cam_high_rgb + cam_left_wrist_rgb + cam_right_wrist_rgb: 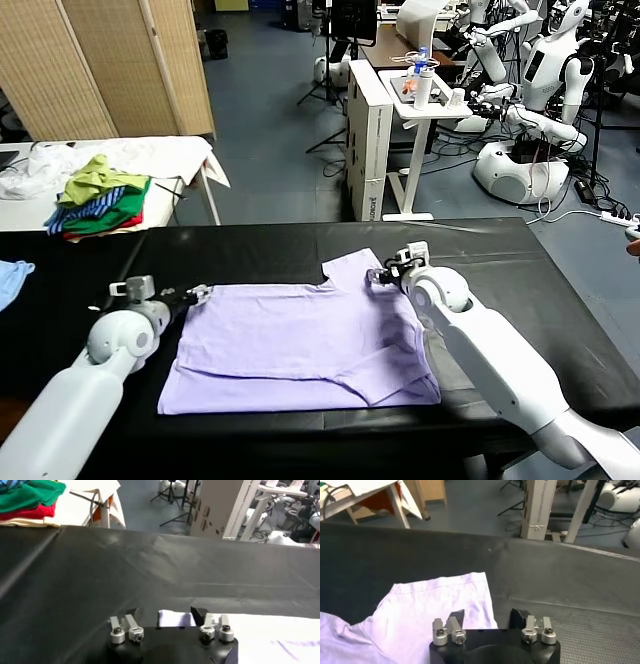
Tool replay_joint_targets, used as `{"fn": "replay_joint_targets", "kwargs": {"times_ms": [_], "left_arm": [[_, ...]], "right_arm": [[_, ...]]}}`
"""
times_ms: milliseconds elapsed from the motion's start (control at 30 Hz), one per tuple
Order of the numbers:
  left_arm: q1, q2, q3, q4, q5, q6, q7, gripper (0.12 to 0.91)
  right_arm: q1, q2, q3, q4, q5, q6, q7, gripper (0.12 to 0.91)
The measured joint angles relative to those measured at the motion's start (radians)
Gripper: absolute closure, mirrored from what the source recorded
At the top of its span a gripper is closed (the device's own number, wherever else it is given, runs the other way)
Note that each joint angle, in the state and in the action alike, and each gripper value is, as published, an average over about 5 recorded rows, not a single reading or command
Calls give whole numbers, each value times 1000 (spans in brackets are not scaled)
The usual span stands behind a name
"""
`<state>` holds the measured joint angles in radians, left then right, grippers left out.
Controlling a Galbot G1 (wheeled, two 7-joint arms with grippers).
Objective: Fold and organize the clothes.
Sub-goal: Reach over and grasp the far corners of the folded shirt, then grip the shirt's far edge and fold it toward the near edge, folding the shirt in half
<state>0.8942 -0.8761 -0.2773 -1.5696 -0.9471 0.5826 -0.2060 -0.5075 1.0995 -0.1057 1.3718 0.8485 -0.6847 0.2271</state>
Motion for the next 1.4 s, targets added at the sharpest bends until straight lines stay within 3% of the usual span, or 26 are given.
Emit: {"fn": "replay_joint_targets", "kwargs": {"times_ms": [233,367,733,1400], "left_arm": [[7,6,0,-1,3,0,5,682],[9,6,3,-6,3,3,8,789],[23,15,-16,-41,-6,-1,2,831],[238,122,-180,-283,-40,-7,10,832]], "right_arm": [[-1,9,-5,-1,-7,6,-6,786],[-2,10,-3,1,-14,28,-18,872],[-40,-22,48,66,-7,116,-53,886],[-251,-198,215,360,37,93,-59,886]]}}
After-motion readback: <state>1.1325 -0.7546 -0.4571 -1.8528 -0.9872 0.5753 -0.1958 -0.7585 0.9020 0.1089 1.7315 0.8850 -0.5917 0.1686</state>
